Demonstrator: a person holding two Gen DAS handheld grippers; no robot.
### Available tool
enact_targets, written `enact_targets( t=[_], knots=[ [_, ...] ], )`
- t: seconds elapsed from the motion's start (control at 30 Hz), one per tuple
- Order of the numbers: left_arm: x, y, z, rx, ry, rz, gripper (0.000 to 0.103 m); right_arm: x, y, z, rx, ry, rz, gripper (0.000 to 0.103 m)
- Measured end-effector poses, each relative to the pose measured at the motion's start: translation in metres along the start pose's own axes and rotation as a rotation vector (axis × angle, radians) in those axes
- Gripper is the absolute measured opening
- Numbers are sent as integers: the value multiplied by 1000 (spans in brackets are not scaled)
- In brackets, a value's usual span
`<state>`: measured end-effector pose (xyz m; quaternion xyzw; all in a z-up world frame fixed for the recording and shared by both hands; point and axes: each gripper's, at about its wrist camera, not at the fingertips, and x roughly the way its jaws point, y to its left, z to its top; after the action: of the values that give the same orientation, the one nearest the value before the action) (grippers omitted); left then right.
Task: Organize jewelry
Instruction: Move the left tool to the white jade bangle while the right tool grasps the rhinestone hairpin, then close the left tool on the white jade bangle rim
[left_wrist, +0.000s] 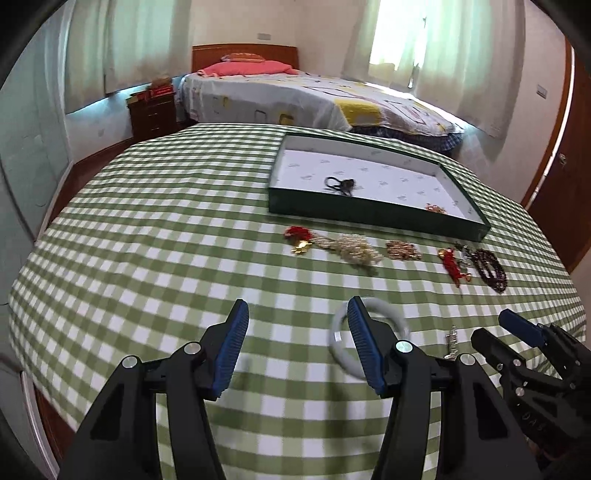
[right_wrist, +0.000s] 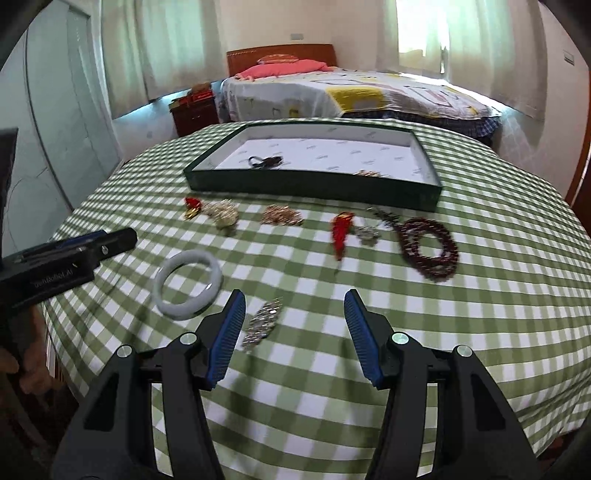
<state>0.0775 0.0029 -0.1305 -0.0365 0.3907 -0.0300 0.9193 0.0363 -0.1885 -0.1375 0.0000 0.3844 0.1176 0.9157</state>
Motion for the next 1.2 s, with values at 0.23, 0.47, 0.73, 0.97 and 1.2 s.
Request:
enact_targets(
  t=[0.23,0.47,0.73,0.97,1.2],
  knots=[
    [-3,23,-6,-42,7,53,55,19,15,-2,-39,45,-7,52],
    [4,20,-9,-31,32,36,55,25,9,-7,-39,78,-28,33],
    [10,-3,-9,36,47,-1,55,19,-5,-7,-23,76,-24,13],
    [18,-32,-6,106,57,-52,55,8,-27,-5,14,40,-57,13],
    [30,-56,-5,141,60,-106,68,6,-47,-5,65,32,-57,13]
  ],
)
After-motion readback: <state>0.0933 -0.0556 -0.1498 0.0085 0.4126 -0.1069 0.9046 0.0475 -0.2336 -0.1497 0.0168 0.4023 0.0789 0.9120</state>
